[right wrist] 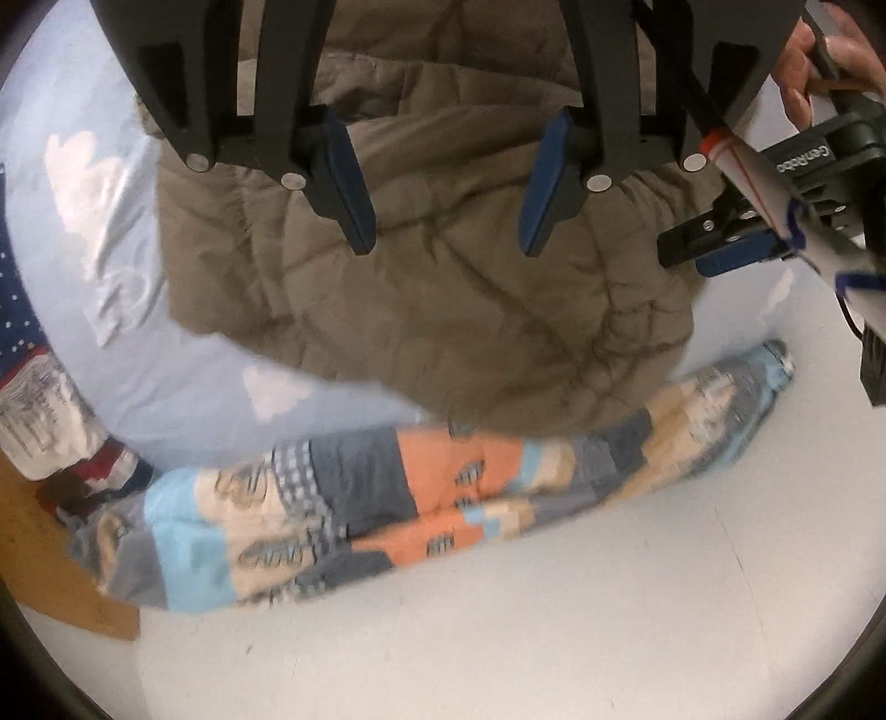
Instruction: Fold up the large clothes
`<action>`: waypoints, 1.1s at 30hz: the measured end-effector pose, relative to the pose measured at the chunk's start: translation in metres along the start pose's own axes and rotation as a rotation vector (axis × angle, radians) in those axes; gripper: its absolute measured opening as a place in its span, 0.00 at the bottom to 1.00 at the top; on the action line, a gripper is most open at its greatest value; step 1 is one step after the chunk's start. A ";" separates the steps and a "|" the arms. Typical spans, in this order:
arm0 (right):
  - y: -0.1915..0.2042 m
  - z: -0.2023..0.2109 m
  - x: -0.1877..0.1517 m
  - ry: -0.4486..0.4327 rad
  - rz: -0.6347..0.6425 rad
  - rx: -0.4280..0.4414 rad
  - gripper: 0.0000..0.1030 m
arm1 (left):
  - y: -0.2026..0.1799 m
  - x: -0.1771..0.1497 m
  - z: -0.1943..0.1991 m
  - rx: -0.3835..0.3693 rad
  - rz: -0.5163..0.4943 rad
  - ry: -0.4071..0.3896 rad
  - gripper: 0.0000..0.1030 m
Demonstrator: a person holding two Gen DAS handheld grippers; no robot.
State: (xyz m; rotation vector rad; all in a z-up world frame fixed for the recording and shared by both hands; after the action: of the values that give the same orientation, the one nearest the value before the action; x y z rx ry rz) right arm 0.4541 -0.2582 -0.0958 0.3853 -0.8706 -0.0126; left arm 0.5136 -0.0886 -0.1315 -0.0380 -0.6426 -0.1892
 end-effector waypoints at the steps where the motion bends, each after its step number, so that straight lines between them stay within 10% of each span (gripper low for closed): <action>1: -0.003 -0.011 -0.004 0.026 0.000 -0.009 0.56 | 0.002 -0.005 -0.013 0.009 0.011 0.026 0.48; 14: -0.017 -0.070 -0.034 0.176 0.042 -0.071 0.57 | -0.006 -0.021 -0.030 0.090 0.005 0.020 0.49; 22: 0.001 0.020 -0.044 0.072 -0.028 -0.026 0.57 | 0.005 -0.059 0.070 0.055 0.008 -0.074 0.49; 33: 0.044 0.110 -0.148 0.093 -0.041 0.084 0.57 | 0.025 -0.204 0.161 0.057 0.055 -0.064 0.52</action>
State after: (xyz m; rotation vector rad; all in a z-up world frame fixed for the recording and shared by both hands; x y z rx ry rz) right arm 0.2694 -0.2282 -0.1271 0.4783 -0.7725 0.0039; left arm 0.2632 -0.0154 -0.1243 -0.0069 -0.7100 -0.1172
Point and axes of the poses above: each gripper's, at about its wrist camera, not at the fingertips, and z roughly against the way its jaws point, y to its left, x to its top, the point moved 1 cm from there along -z, roughly the way its jaws point, and after that the axes turned 8 degrees about x, right-handed, at the moved point
